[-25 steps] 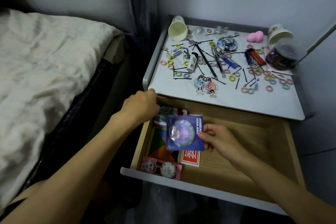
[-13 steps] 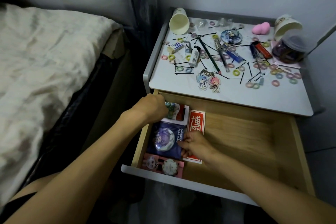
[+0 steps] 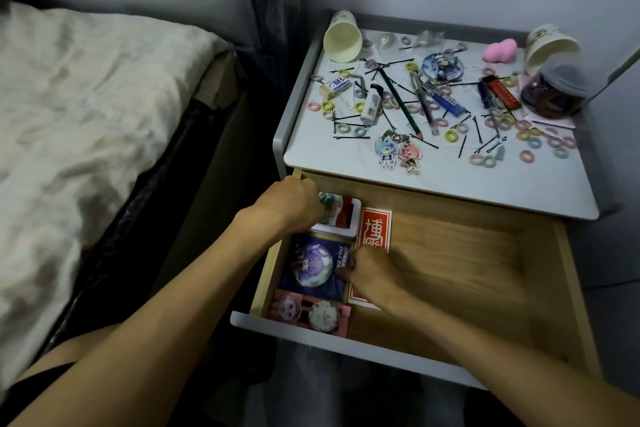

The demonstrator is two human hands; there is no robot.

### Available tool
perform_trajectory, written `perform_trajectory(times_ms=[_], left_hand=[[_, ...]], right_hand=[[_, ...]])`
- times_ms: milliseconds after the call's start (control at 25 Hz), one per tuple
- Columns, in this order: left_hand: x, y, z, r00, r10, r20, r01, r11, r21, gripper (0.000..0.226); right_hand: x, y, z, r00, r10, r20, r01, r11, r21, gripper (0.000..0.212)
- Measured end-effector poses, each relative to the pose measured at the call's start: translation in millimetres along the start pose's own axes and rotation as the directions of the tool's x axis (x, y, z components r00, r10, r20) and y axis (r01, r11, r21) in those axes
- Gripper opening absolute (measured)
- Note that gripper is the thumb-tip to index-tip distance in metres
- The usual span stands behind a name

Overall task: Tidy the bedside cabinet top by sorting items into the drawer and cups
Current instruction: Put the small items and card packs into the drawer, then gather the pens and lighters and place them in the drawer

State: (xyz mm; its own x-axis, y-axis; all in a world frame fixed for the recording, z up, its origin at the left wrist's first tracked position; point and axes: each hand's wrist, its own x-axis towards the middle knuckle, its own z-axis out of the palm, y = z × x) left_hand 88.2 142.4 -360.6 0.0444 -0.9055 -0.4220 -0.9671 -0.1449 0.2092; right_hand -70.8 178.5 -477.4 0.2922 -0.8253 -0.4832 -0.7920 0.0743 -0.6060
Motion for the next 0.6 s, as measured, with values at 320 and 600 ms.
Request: perform_trajectory(times_ms=[320,600], left_hand=[[-3.4,4.4,-1.9,0.968,-0.047,-0.247,0.087,0.984,0.156,0.028],[16.2,57.2,-31.5,0.831,0.066,-0.552,-0.295,0.894,-0.336,0.022]], right_hand=[[-9.4,-8.5,-44.7,0.993,-0.034,-0.113,0.026,0.997,-0.077,0.018],[-22.5,-14.3,-179.9,0.872,-0.154,-0.464,0.116,0.987,-0.109,0.014]])
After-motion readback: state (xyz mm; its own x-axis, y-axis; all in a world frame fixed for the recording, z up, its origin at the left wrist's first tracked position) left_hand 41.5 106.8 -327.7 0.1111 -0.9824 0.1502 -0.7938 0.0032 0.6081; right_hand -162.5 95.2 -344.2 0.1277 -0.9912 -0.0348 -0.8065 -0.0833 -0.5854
